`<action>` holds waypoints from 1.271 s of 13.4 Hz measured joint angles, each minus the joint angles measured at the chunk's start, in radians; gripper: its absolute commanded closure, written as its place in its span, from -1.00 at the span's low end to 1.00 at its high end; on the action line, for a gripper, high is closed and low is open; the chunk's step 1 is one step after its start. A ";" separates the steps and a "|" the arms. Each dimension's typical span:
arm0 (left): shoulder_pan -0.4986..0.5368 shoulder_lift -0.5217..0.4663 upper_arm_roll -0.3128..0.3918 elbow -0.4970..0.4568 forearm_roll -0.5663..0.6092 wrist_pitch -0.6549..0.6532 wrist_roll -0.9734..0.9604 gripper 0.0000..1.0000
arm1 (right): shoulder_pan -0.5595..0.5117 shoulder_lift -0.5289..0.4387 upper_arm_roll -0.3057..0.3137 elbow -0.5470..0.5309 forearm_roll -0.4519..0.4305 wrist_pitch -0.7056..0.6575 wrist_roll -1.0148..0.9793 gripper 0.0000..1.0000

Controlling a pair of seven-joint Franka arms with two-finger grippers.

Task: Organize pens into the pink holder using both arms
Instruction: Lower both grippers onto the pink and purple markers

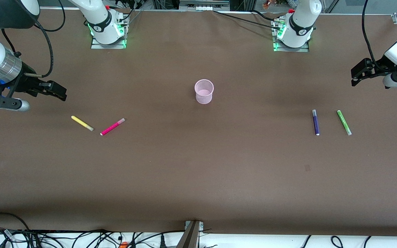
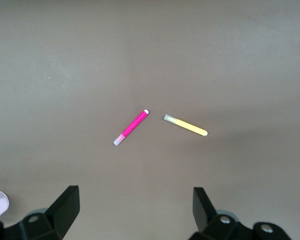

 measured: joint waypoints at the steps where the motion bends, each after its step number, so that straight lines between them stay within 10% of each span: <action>1: 0.000 0.001 0.000 0.000 0.000 -0.017 0.000 -1.00 | 0.000 0.003 -0.002 0.000 0.001 -0.002 0.032 -0.99; 9: 0.031 0.131 0.016 -0.009 0.018 -0.178 0.002 -1.00 | 0.006 0.090 -0.007 -0.090 0.003 0.047 0.233 -0.97; 17: 0.088 0.338 0.016 -0.158 0.022 0.271 0.160 -1.00 | -0.005 0.169 -0.019 -0.464 0.005 0.602 0.322 -0.94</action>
